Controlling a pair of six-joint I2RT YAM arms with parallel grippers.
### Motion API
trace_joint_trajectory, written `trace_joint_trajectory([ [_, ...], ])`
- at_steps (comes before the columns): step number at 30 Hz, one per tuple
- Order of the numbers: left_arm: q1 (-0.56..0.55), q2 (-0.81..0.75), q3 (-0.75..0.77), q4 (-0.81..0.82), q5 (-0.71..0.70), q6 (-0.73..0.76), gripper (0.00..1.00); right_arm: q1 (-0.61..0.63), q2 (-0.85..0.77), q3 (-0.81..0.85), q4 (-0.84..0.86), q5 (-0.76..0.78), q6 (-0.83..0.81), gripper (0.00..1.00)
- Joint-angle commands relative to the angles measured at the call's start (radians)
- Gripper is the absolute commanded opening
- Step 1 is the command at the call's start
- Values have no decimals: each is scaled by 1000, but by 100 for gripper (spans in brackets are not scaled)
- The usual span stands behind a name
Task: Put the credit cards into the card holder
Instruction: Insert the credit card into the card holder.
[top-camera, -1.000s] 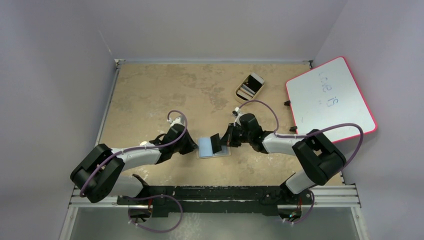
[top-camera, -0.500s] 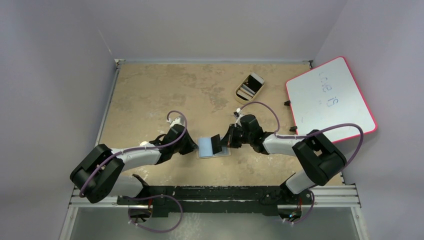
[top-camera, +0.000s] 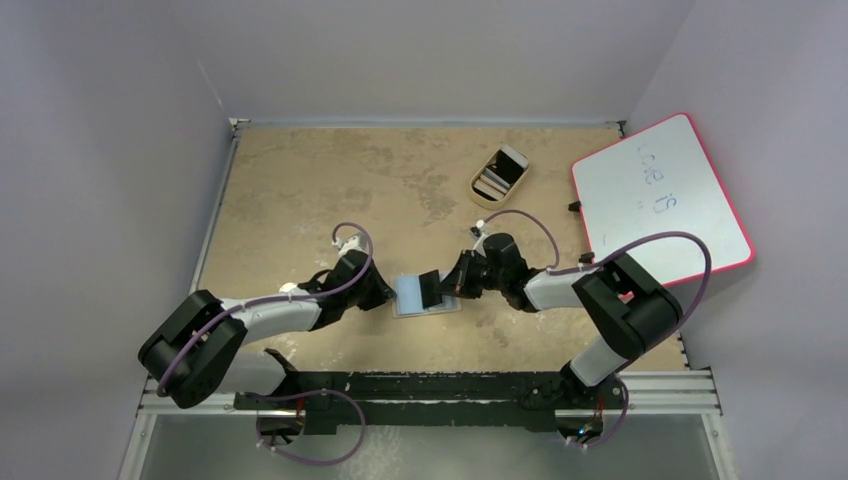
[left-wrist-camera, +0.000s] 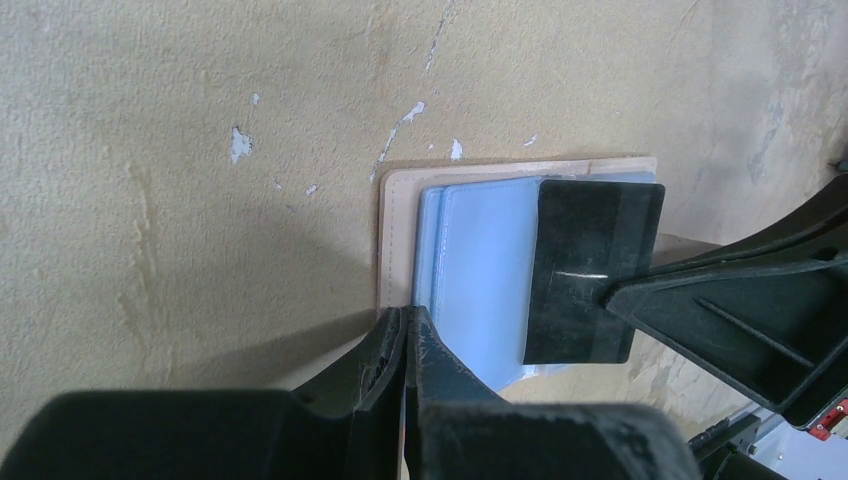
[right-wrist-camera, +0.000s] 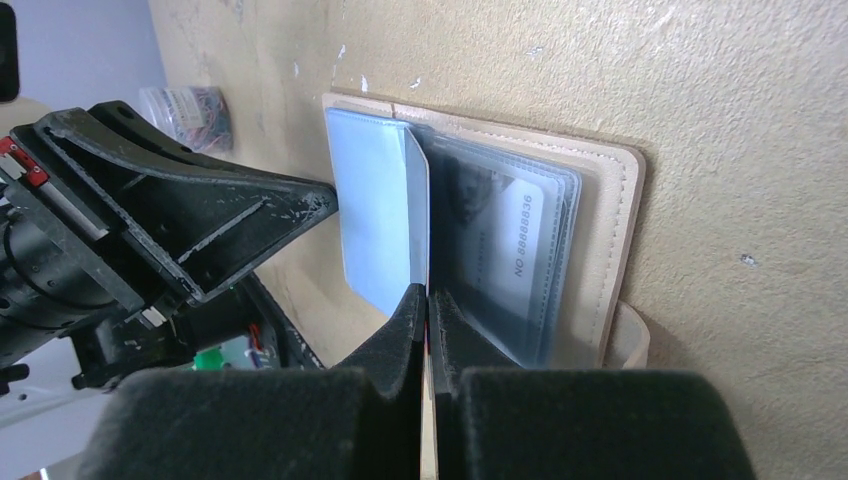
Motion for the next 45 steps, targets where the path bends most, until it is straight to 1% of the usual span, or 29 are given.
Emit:
trace_joint_trajectory([
  [1,-10,-2,-34,-46,-17,-5,0,-8,31,-26,87,-44,33,0],
  [16,-14,-4,-43,-32,-14,-17,0,-8,61,-41,152,-41,63,0],
  [21,-16,-9,-44,-30,-14,-21,0,-7,100,-27,179,-73,67,0],
  [28,-20,-10,-47,-23,-17,-29,0,8,130,-9,176,-98,63,0],
  [32,-22,-18,-47,-26,-18,-30,0,24,122,25,118,-90,34,0],
  [42,-22,3,-53,-24,-39,-26,0,23,79,27,-55,-78,-34,0],
  [45,-23,5,-53,-17,-32,-26,0,23,98,66,-62,-61,-68,0],
])
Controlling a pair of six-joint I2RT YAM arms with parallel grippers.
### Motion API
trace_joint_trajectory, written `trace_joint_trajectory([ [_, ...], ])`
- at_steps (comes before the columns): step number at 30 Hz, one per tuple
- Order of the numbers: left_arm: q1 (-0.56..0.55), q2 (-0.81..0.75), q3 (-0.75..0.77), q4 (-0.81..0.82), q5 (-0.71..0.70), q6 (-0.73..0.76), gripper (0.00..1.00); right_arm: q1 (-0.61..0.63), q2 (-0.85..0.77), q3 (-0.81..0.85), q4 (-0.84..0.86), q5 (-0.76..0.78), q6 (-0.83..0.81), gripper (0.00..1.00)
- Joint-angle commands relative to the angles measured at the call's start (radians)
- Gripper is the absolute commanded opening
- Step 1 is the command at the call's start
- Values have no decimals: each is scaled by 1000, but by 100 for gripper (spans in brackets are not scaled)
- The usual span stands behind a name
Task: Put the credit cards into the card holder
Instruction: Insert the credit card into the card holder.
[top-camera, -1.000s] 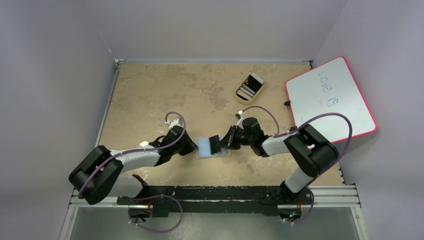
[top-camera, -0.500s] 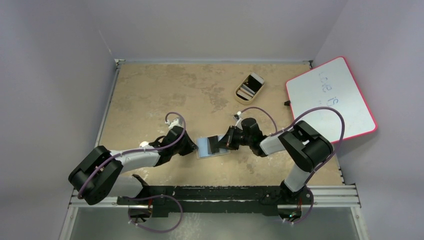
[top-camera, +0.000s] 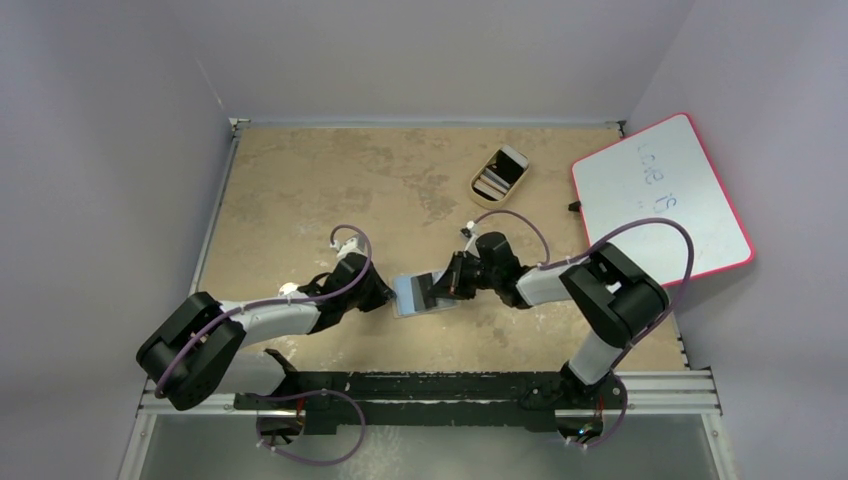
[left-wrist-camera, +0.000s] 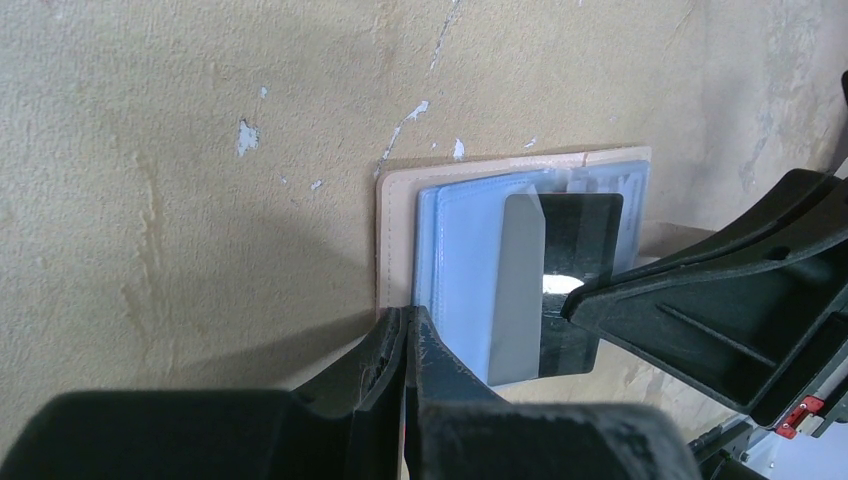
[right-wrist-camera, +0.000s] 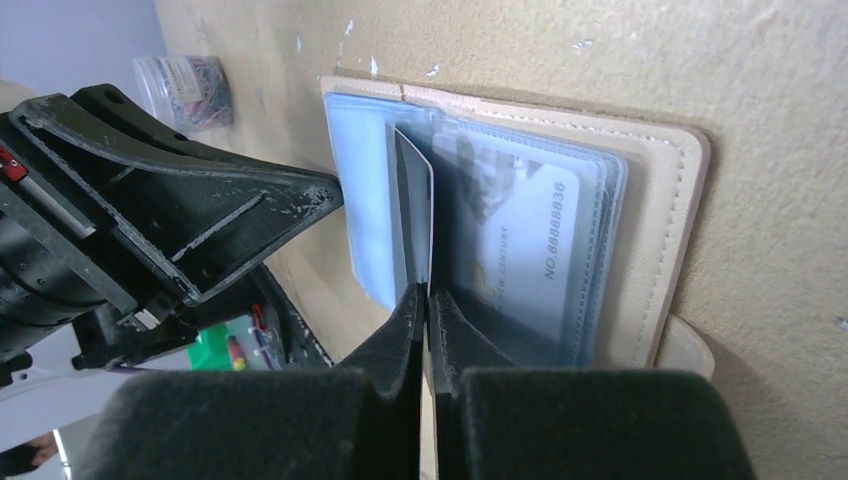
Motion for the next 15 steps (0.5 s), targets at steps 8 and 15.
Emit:
trace_joint_trajectory([
  [8,-10,11,-25,-51,-7,-2,0,14,-41,139,-320,89,-158,28],
  [15,-11,23,-27,-27,0,-2,0,12,-100,184,-437,227,-224,34],
])
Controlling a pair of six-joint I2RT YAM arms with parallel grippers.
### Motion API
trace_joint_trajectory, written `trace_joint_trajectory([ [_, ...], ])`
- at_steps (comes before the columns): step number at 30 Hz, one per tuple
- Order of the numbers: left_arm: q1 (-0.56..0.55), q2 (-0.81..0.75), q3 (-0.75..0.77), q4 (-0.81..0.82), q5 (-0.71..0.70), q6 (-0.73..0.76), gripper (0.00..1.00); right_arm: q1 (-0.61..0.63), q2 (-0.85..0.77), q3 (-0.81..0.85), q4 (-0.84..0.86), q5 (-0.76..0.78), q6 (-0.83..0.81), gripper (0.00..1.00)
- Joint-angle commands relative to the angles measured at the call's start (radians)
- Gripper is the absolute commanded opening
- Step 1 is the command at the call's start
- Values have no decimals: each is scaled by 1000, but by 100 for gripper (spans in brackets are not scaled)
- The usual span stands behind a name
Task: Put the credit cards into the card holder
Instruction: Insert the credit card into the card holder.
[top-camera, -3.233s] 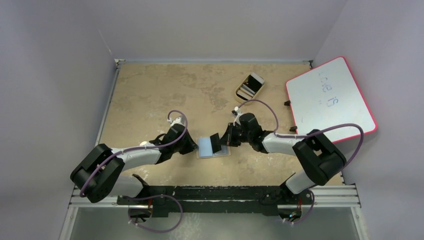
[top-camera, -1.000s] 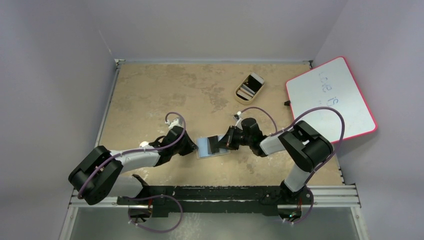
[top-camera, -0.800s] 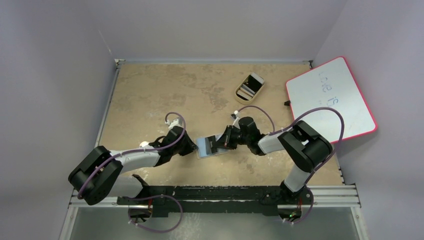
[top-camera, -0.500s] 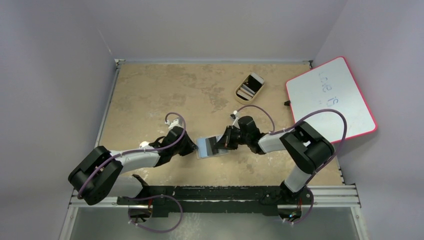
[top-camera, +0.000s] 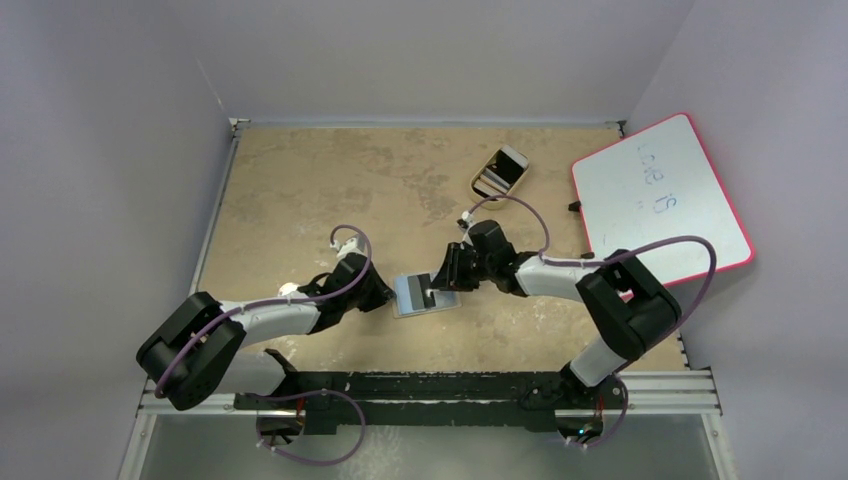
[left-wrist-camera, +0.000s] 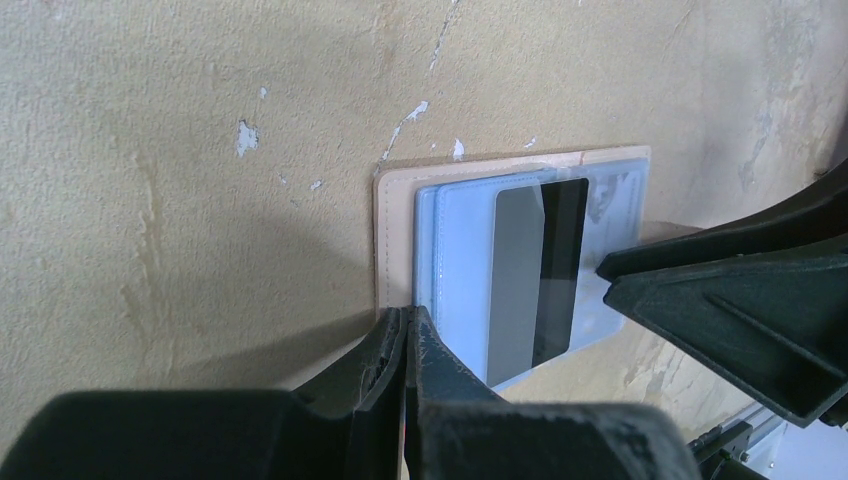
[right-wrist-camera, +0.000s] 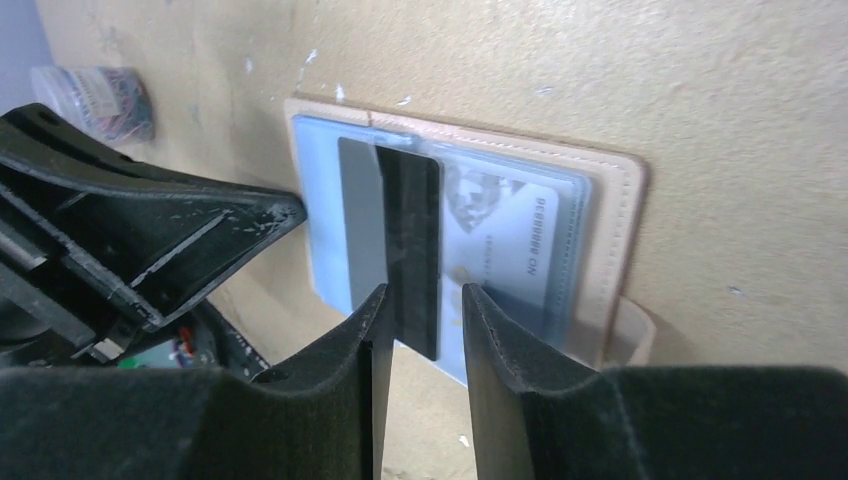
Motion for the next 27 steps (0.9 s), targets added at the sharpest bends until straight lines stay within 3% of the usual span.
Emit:
trace_joint_trajectory([
  [1,-10,25,-26,-31,1,-1,0,-1,-21,40,-84,105,-58,34],
  [27,-12,40,-12,-2,29,-13,0,64,107,62,152,-69,20,35],
])
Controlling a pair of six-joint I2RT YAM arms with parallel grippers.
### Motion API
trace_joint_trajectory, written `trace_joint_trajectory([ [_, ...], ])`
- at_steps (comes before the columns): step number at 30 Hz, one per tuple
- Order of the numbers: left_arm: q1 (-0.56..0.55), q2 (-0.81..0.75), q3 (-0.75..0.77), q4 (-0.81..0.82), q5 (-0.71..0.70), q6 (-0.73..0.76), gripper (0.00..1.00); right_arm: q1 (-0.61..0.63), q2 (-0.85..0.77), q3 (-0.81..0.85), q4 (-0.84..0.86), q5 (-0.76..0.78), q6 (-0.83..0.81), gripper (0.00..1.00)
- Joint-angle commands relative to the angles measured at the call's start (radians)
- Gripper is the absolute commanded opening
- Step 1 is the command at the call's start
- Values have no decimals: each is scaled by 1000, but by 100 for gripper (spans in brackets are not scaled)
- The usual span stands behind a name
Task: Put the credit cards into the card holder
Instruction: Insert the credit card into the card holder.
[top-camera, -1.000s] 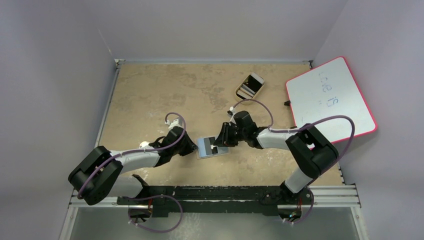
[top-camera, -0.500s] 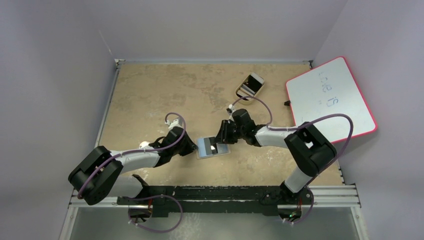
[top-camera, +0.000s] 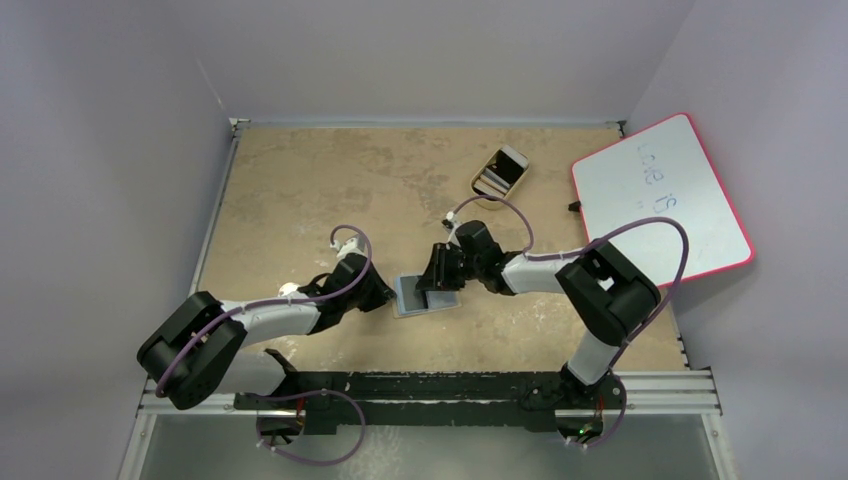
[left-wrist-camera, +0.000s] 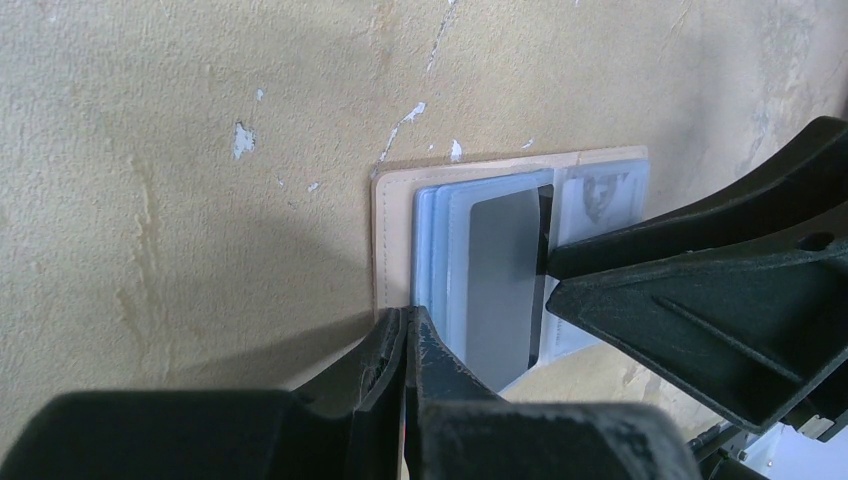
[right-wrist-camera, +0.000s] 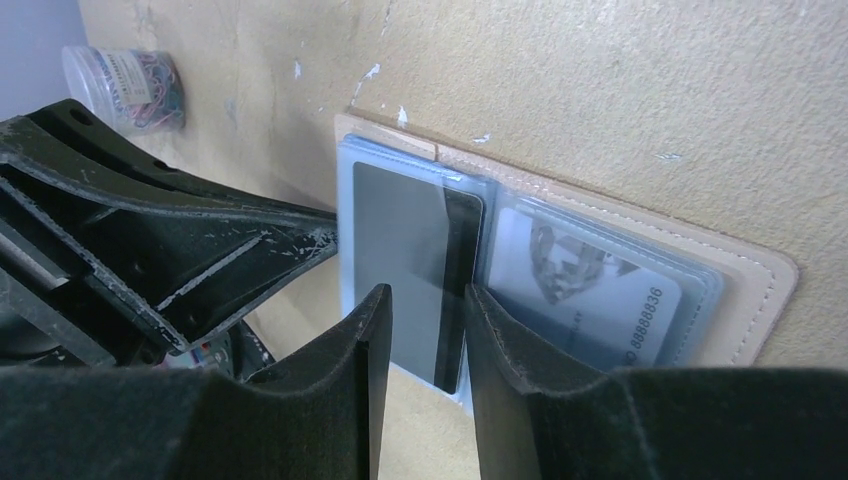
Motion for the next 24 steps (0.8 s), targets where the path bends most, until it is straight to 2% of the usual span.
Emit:
trace_joint_trajectory([
  [1,-12,35,-7,-21,24,-12,0,12,5,8,63,-56,14,35],
  [11,-10,29,-13,-15,27,-21,0,12,10,-10,138,-108,30,35],
  [16,-11,-2,-10,-27,29,-22,0,12,-5,-2,87,-120,16,35],
  [20,-11,-87,4,-72,16,-9,10,6,-87,18,-10,-15,-50,36],
  [24,-11,-213,51,-189,-48,32,26,-16,-160,75,-120,65,-147,38],
])
